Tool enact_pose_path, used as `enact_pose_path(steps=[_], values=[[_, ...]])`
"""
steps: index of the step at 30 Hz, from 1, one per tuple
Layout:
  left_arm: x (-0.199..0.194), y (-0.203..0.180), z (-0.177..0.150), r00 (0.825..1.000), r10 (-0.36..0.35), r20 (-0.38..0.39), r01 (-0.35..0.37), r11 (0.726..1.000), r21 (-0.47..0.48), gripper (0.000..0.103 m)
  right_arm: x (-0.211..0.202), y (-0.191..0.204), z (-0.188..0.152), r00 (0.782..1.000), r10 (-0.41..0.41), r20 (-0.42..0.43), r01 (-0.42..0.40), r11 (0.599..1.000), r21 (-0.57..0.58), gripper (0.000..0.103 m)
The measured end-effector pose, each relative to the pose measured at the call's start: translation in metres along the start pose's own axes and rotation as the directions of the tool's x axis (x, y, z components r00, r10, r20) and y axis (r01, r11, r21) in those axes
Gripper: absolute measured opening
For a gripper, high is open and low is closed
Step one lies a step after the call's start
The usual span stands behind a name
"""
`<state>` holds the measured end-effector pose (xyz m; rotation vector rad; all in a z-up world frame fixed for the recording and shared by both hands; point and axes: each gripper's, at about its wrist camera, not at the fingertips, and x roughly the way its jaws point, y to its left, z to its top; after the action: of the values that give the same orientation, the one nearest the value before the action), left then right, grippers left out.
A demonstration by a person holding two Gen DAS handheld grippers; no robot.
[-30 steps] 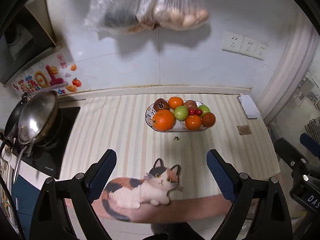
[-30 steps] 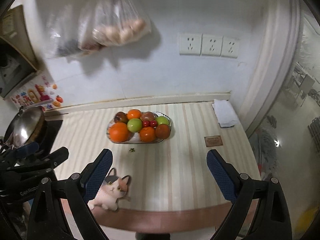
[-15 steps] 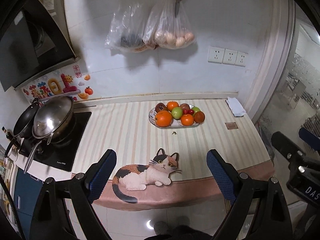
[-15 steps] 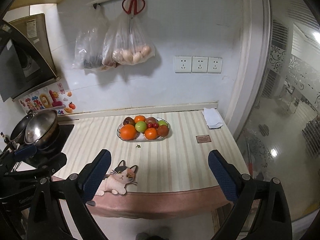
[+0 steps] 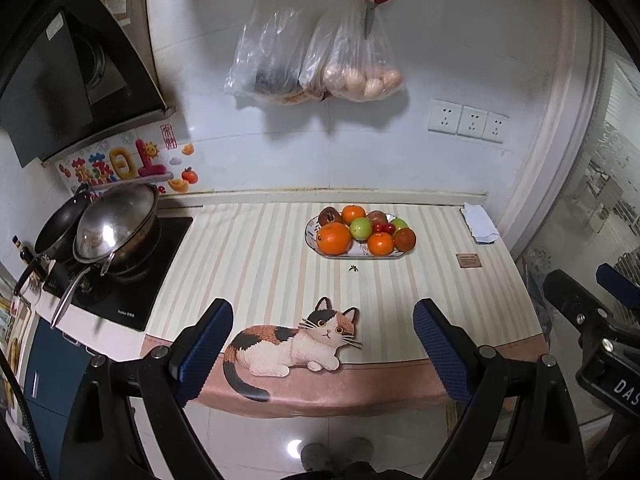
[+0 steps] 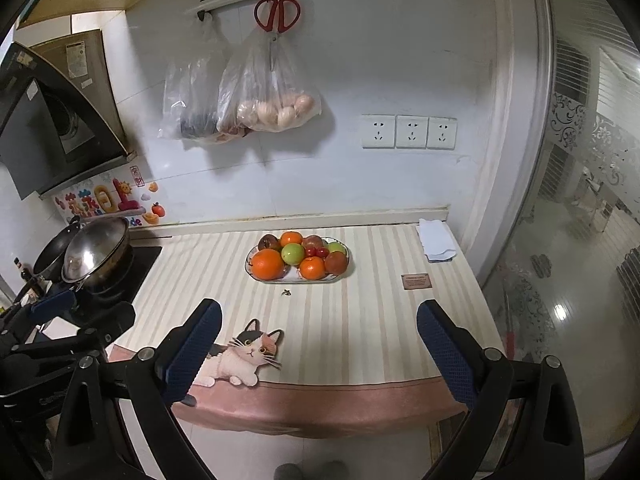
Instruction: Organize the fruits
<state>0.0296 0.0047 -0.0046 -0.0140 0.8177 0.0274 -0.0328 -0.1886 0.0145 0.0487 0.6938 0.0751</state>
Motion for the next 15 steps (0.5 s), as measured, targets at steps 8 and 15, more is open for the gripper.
enact_pose_path(steps=[8,15], values=[[0.040,0.002,0.016,0.998,0.023,-0.053,-0.024,1.000,-0.013,0.092,0.048,-0.004,0.013,0.997,0.035,-0.074,-0.035,0.999,-0.011,0.100],[0.071,0.009,0.032,0.995,0.047,-0.085,-0.049,0.999,-0.014,0.092,0.096,-0.001,0.029,0.991,0.054,-0.121,-0.055,0.998,-0.002,0.100]])
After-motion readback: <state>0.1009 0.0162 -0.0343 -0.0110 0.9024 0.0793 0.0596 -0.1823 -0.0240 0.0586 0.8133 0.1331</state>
